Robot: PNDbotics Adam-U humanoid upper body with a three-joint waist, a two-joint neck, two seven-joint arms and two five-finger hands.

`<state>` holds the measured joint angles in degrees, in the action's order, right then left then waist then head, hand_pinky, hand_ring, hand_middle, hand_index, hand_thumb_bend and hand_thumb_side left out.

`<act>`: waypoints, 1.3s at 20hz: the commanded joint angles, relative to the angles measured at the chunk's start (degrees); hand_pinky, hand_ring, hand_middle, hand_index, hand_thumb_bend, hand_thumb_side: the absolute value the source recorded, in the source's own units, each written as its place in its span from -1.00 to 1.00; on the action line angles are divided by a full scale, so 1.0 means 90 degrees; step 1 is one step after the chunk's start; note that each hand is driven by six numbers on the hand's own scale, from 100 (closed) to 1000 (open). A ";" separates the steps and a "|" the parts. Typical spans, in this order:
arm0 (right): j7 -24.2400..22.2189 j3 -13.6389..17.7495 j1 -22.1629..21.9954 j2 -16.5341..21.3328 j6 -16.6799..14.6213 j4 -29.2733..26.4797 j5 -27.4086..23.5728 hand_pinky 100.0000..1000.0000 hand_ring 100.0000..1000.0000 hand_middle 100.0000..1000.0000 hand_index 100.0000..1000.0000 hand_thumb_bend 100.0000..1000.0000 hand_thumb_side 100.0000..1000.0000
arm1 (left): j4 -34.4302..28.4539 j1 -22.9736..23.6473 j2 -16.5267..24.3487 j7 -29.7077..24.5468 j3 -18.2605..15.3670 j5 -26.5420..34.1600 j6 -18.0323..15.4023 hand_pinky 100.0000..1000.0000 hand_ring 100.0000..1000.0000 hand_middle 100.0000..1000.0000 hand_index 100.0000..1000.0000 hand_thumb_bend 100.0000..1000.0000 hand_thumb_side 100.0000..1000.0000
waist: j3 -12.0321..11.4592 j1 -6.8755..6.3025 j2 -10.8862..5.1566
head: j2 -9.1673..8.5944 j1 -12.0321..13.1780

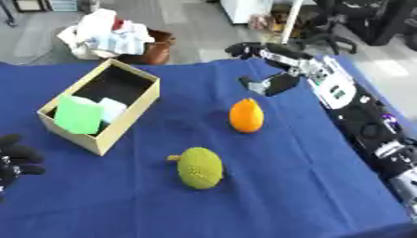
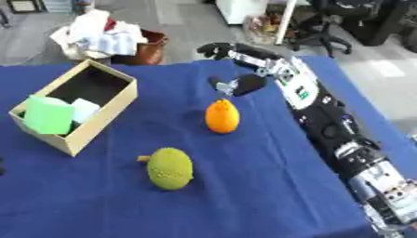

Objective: Pick up objects on the table and place them in the box.

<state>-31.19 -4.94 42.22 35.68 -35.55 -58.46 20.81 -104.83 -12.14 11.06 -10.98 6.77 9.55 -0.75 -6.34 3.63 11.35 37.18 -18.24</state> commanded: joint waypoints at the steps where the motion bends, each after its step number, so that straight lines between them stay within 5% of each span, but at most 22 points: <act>1: -0.1677 0.0062 -0.0034 0.0270 -0.1643 0.0082 0.0239 0.79 0.86 0.90 1.00 -1.00 0.20 | -0.0058 -0.0041 0.0101 0.0027 -0.0054 -0.0023 -0.0006 0.16 0.23 0.10 0.57 -1.00 0.68 | 0.0012 0.0005 -0.0076 | -0.0049 0.0007; 10: -0.1674 -0.0058 -0.0214 0.0253 -0.1769 0.0238 0.0614 0.79 0.86 0.88 1.00 -1.00 0.40 | -0.0057 -0.0039 0.0103 0.0035 -0.0056 -0.0028 -0.0007 0.16 0.23 0.10 0.57 -1.00 0.68 | 0.0024 -0.0003 -0.0070 | -0.0046 -0.0006; 11: -0.1693 -0.0084 -0.0222 0.0226 -0.1782 0.0260 0.0680 0.78 0.85 0.84 1.00 -1.00 0.14 | -0.0058 -0.0041 0.0101 0.0033 -0.0053 -0.0027 -0.0008 0.16 0.22 0.10 0.57 -1.00 0.68 | 0.0022 -0.0007 -0.0072 | -0.0054 -0.0012; 20: -0.0911 -0.0257 -0.0059 -0.0175 -0.1825 0.0423 0.2026 0.72 0.78 0.68 0.94 -1.00 -0.43 | -0.0053 -0.0043 0.0085 0.0021 -0.0036 -0.0024 -0.0003 0.16 0.22 0.10 0.57 -1.00 0.68 | -0.0008 -0.0019 -0.0069 | -0.0068 -0.0051; 22: -0.0716 -0.0312 -0.0019 -0.0231 -0.1825 0.0430 0.2172 0.70 0.75 0.59 0.83 -1.00 -0.67 | -0.0052 -0.0043 0.0083 0.0017 -0.0031 -0.0026 0.0000 0.16 0.22 0.10 0.57 -1.00 0.69 | -0.0015 -0.0016 -0.0069 | -0.0067 -0.0056; 26: -0.0224 -0.0369 0.0084 -0.0316 -0.1825 0.0329 0.2256 0.61 0.59 0.16 0.44 -1.00 -0.71 | -0.0051 -0.0045 0.0078 0.0014 -0.0026 -0.0026 0.0001 0.16 0.22 0.10 0.57 -1.00 0.68 | -0.0028 -0.0015 -0.0074 | -0.0069 -0.0062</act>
<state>-24.70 -8.26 41.91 31.85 -42.04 -54.50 40.52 -104.55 -12.12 11.07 -10.80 6.77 9.53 -0.75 -6.65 3.62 11.35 37.17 -18.70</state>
